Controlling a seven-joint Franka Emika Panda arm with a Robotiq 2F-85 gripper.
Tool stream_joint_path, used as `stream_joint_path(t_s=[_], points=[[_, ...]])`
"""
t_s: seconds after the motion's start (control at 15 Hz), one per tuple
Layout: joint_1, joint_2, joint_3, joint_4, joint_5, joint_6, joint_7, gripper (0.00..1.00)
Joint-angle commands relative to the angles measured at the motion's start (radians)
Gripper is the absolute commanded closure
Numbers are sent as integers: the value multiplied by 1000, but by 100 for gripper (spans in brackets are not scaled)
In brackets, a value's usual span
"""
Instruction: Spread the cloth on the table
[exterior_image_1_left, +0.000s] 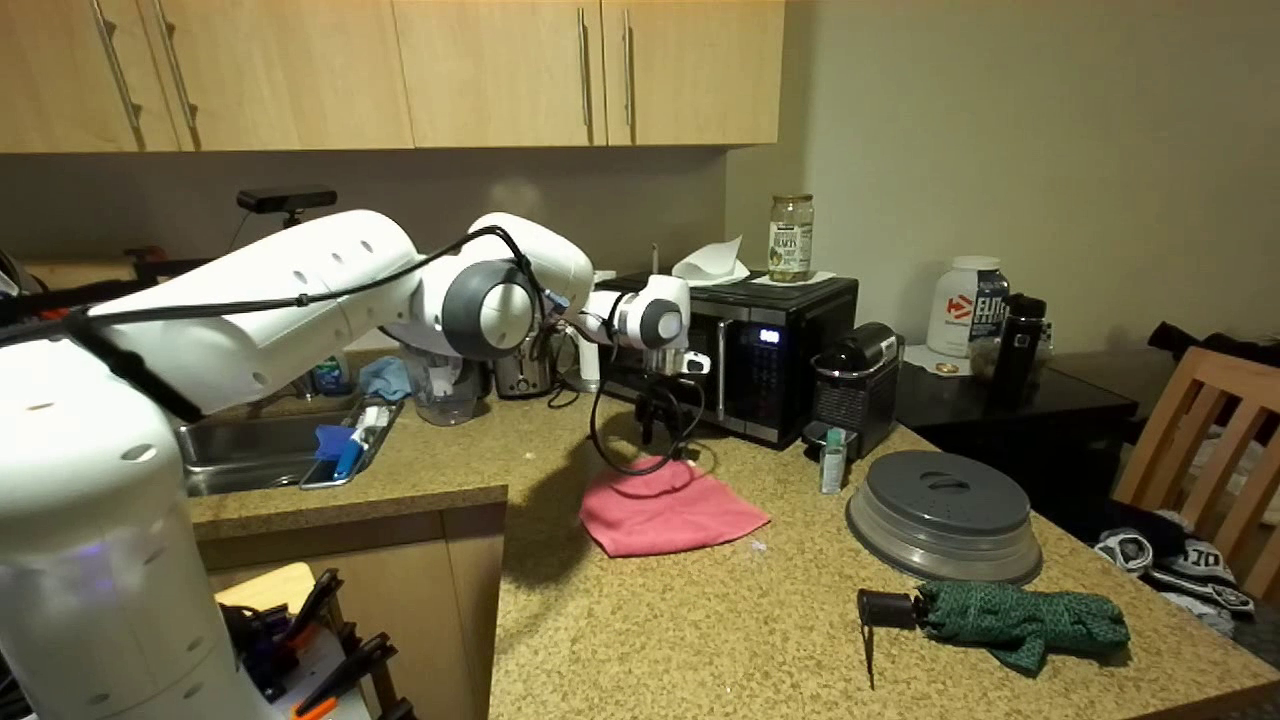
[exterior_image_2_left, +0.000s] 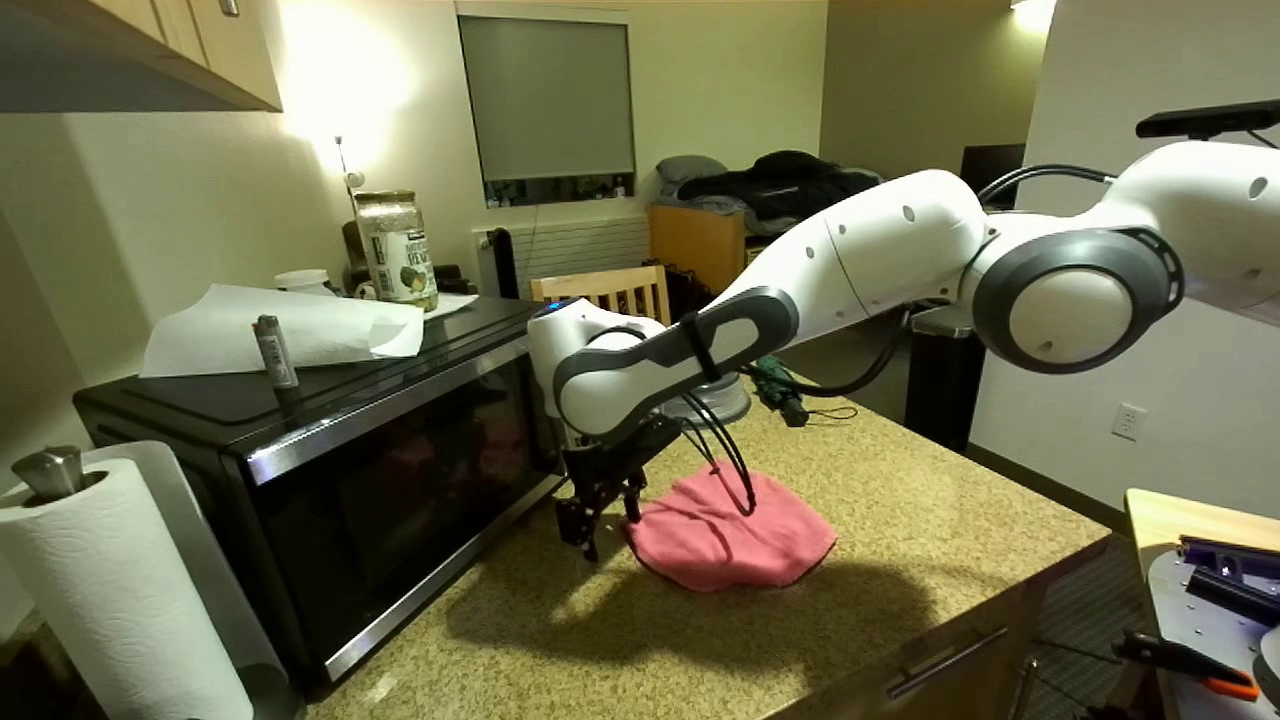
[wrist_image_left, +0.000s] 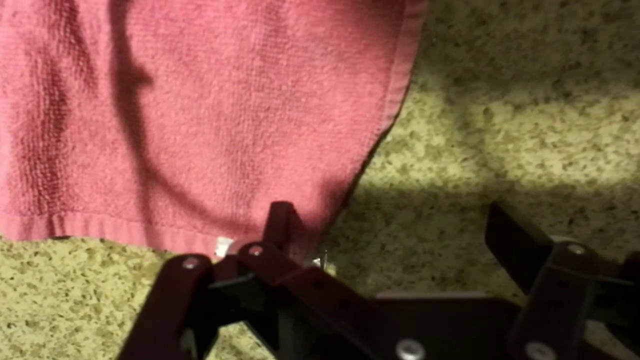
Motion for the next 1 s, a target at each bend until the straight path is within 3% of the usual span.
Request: stream_joint_path(t_s=[0.0,0.53,0.93], points=[[17,-50,4,-42,-2,-2,2,0],[35,-108,10,-91,0,-34,-12,0],[66,-240,22,-243,-3,-85,3,0]])
